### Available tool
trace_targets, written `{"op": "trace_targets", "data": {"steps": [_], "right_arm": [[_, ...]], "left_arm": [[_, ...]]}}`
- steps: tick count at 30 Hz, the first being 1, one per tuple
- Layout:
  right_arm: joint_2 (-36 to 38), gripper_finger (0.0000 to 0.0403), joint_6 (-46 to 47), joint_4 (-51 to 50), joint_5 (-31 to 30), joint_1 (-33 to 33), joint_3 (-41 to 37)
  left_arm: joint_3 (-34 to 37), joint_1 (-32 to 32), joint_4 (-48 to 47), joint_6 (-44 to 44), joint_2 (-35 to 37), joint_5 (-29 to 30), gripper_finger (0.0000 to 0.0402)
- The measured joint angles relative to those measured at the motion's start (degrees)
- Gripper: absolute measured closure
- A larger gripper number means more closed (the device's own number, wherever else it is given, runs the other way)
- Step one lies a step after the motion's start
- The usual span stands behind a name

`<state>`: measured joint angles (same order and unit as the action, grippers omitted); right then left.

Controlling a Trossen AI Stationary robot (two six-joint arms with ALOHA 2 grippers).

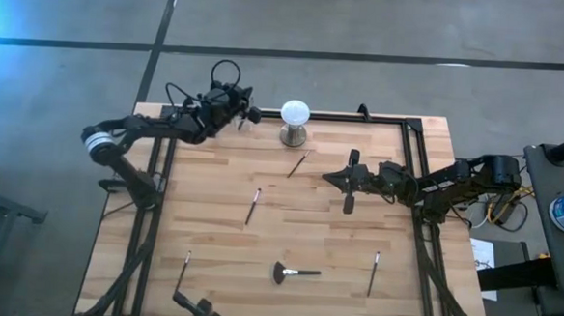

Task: Put items in baskets/containers
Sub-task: Put the lash brush into the right section of the transparent organizer

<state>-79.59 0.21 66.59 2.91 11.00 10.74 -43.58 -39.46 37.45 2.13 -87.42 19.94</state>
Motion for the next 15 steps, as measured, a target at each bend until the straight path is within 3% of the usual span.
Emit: {"op": "trace_targets", "data": {"steps": [15], "right_arm": [[0.0,0.0394,0.0,-0.05,-0.01,0.01,0.0]], "left_arm": [[4.51,-1.23,1.5,-5.59,-2.48,0.01,0.0401]]}}
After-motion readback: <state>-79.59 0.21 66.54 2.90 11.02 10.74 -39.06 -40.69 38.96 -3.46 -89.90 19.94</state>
